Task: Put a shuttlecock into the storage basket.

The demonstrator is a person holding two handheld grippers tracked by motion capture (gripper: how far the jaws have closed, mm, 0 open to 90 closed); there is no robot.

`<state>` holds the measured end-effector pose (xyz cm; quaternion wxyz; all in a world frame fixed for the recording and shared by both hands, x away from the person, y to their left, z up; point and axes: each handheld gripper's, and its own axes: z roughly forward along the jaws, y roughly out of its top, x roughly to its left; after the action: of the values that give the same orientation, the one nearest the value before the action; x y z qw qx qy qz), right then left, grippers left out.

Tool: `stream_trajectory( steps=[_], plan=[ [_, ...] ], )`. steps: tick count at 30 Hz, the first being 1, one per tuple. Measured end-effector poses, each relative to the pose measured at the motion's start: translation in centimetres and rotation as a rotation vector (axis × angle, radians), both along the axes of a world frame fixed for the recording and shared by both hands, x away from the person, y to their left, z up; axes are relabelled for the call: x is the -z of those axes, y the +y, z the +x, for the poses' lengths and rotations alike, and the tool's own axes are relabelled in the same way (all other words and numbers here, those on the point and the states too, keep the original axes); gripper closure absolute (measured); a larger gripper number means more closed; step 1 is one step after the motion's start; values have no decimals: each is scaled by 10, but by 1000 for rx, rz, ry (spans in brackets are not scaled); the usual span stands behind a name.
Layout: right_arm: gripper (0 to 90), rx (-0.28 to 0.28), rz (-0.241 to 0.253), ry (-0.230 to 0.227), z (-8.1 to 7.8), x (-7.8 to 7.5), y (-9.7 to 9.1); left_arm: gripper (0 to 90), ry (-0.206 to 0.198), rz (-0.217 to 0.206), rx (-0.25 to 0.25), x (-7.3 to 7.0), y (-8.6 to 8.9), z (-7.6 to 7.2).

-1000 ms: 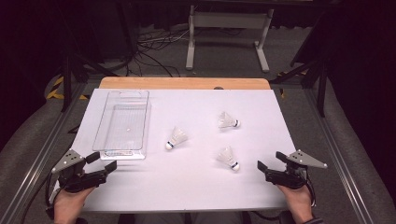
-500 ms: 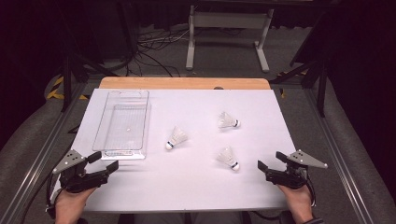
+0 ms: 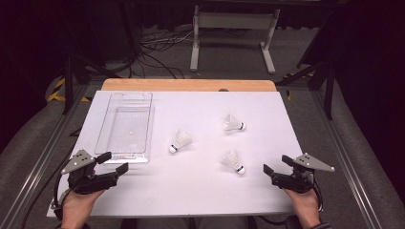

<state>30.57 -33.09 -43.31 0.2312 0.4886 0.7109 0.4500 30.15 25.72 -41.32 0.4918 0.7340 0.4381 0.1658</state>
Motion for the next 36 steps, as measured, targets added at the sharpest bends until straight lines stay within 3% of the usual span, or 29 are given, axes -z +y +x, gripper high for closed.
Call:
stream_trajectory(
  steps=[26,36],
  plan=[
    [126,-4,-8,5,0,0,0,202,-17,38,73,-12,-49,22],
    [124,-6,-7,6,0,0,1,204,3,14,93,-14,-62,33]
  ],
)
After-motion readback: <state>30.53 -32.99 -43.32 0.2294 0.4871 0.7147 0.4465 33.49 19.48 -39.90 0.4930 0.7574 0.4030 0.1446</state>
